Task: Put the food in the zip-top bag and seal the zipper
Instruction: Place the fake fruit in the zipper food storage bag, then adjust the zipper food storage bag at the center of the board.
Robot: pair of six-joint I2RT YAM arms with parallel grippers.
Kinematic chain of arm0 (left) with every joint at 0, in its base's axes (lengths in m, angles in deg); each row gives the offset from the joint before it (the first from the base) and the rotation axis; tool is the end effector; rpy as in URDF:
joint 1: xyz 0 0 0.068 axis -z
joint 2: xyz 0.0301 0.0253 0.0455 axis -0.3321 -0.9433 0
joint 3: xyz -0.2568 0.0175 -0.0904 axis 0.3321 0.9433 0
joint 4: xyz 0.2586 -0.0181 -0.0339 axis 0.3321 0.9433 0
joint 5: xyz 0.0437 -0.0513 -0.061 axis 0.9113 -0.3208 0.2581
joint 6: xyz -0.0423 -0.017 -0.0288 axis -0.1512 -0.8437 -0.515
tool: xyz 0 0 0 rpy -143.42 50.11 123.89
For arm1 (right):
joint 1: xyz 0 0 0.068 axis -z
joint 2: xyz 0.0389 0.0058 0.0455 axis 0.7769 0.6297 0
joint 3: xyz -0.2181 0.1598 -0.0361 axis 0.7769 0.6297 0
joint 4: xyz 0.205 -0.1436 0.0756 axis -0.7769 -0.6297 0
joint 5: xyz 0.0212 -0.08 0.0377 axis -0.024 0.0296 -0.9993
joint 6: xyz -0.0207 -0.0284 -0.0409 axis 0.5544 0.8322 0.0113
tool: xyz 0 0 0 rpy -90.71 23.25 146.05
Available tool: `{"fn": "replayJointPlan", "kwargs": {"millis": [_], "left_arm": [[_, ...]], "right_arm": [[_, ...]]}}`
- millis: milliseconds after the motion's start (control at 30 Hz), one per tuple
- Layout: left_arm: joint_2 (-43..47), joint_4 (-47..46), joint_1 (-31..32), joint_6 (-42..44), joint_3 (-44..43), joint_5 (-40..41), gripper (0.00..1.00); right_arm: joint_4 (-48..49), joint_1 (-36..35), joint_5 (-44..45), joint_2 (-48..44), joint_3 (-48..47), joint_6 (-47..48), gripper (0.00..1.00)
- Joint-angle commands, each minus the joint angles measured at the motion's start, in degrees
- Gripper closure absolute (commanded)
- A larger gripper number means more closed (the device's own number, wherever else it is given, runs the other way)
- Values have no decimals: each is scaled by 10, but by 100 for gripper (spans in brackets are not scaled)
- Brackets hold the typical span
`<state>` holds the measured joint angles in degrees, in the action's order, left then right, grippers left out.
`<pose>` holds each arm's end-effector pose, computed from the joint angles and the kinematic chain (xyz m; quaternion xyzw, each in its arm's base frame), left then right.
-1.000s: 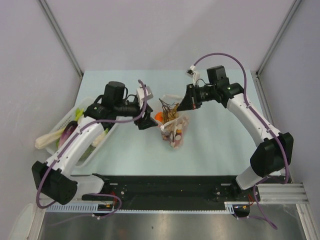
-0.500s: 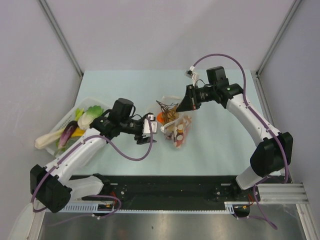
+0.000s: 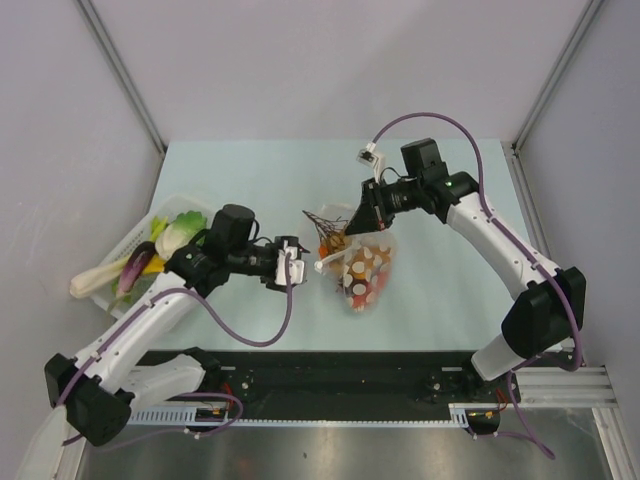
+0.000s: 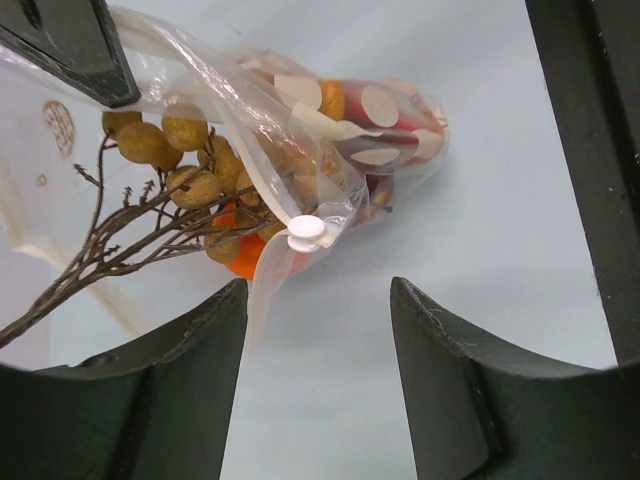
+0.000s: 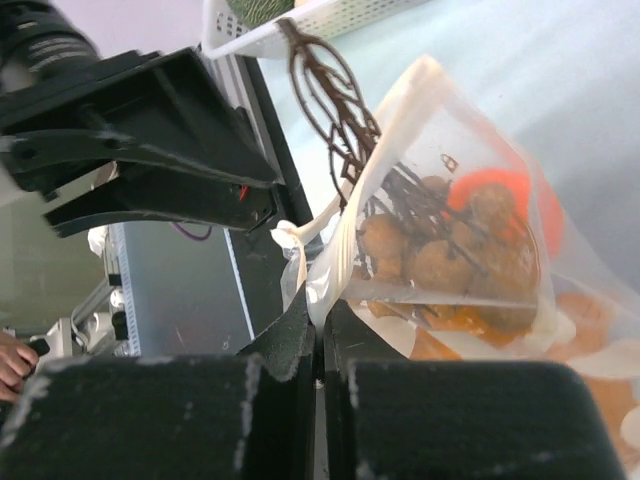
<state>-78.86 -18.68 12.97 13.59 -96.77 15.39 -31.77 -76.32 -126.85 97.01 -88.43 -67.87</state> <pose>0.1647 -0.1327 0.3217 0.7130 0.4704 -0.2211 0.4707 0.2906 0.1695 0.3522 -0.3363 0.7647 0.4923 0.2445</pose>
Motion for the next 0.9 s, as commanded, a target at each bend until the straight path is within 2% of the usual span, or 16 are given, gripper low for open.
{"fn": "replayJointPlan", "kwargs": {"millis": [0, 200, 233, 300, 333, 400, 433, 533, 567, 667, 733, 800, 867], "left_arm": [[-26, -16, 1, 32, 22, 14, 36], [-53, -42, 1, 46, 45, 39, 36], [-52, -44, 1, 50, 46, 35, 38], [-55, -14, 2, 60, 37, 14, 53], [-56, 21, 3, 62, 19, 6, 70], [-52, 60, 10, 64, -4, -17, 86], [-49, 90, 15, 56, -34, -24, 100], [-39, 94, 38, -13, -93, -35, 100], [-41, 81, 47, -66, -98, -31, 100], [-68, 84, 56, -107, -96, -22, 100], [-77, 86, 59, -126, -92, -22, 100], [-70, 68, 60, -153, -80, -21, 100], [-48, 35, 60, -156, -56, -22, 100]], "right_arm": [[-7, -17, -7, -32, -4, 30, 100], [-15, -36, -11, -36, -3, 30, 100], [-17, -39, -11, -36, -4, 45, 100], [-18, -45, -5, -37, -4, 51, 100], [-19, -45, -1, -39, -4, 54, 100], [-20, -45, 20, -39, -6, 64, 100], [-24, -45, 33, -37, -9, 70, 98], [-16, -45, 104, -28, -21, 69, 67], [-15, -44, 122, -23, -35, 65, 44], [-14, -40, 169, -9, -60, 45, 26], [-28, -41, 194, -12, -67, 51, 27], [-40, -40, 198, -17, -70, 57, 35], [-58, -44, 207, -20, -70, 65, 37]]}}
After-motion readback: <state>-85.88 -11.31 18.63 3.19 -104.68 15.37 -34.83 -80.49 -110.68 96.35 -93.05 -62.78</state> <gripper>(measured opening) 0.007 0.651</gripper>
